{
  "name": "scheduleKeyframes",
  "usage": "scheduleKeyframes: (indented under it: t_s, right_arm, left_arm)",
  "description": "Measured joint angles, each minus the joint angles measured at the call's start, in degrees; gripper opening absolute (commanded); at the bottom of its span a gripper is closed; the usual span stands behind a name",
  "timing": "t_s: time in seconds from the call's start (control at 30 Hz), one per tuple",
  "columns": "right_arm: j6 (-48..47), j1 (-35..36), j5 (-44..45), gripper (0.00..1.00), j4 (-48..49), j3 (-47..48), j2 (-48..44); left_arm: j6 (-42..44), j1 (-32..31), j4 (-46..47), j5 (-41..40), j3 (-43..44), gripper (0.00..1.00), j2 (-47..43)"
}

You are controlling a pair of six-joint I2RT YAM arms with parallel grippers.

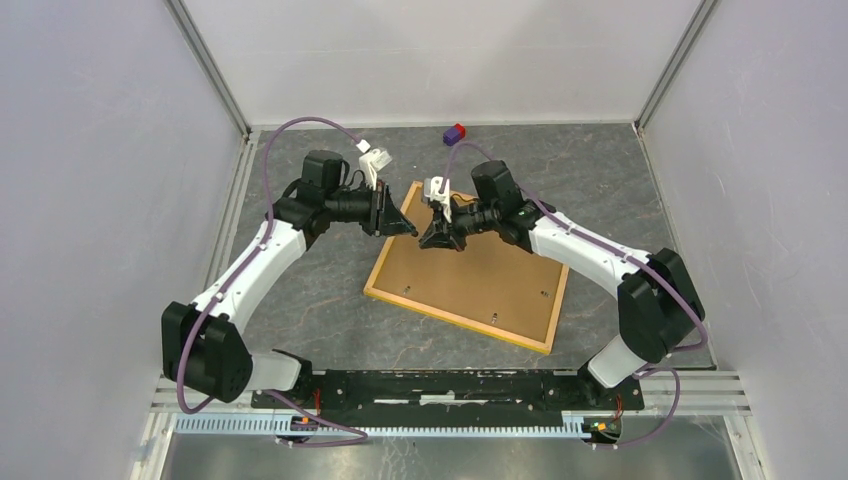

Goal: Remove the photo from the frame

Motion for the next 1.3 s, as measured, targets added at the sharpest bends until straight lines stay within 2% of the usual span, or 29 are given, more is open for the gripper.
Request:
scheduleKeyframes:
  t_s: [0.1, 0.23, 0.33, 0.43, 0.47, 0.5, 0.57, 0.63, 0.83, 1.07, 1.3]
  right_arm:
    - [-0.3, 0.2, 0.3, 0.0, -0.6, 0.2, 0.0]
    - [-1.0, 0.5, 0.2, 0.0, -1.3, 0.2, 0.0]
    - [-1.4, 0.8, 0.2, 0.0, -1.8, 0.3, 0.1]
    - [-2.1, 1.1, 0.3, 0.0, -2.4, 0.8, 0.5]
    - [-2.2, 1.2, 0.4, 0.06, -2.7, 0.9, 0.6]
    - [-2.3, 1.3, 0.7, 0.19, -3.1, 1.0, 0.7]
    - [-2.4, 1.3, 1.0, 0.59, -3.4, 1.2, 0.7]
    - [-3.0, 1.6, 1.6, 0.7, -4.3, 1.4, 0.7]
    - [-6.2, 2.2, 7.1, 0.71, -8.4, 0.1, -0.4]
    - [-9.1, 3.3, 14.2, 0.7, -10.2, -14.4, -7.7]
    - [-10.5, 10.2, 20.7, 0.7, -9.7, -25.6, -10.9]
  left_arm:
    - [1.4, 0.0, -2.3, 0.0, 0.3, 0.46, 0.0]
    - [2.8, 0.0, -5.0, -0.2, 0.3, 0.46, 0.0]
    - [3.4, 0.0, -5.9, -0.1, 0.3, 0.36, 0.0]
    - [3.3, 0.0, -5.9, 0.3, 0.3, 0.14, 0.0]
    - [3.4, 0.0, -5.9, 0.4, 0.3, 0.08, 0.0]
    - [3.4, 0.0, -5.9, 0.3, 0.3, 0.03, 0.0]
    - [3.4, 0.0, -5.7, 0.3, 0.3, 0.02, 0.2]
    - [3.4, 0.0, -5.2, 0.1, 0.3, 0.02, 0.2]
    - [9.0, 0.3, -9.2, -8.9, 4.9, 0.02, 1.8]
    - [19.8, 0.6, -12.4, -22.7, 14.4, 0.02, 7.8]
    - [26.1, 0.2, -14.4, -29.7, 17.9, 0.02, 17.1]
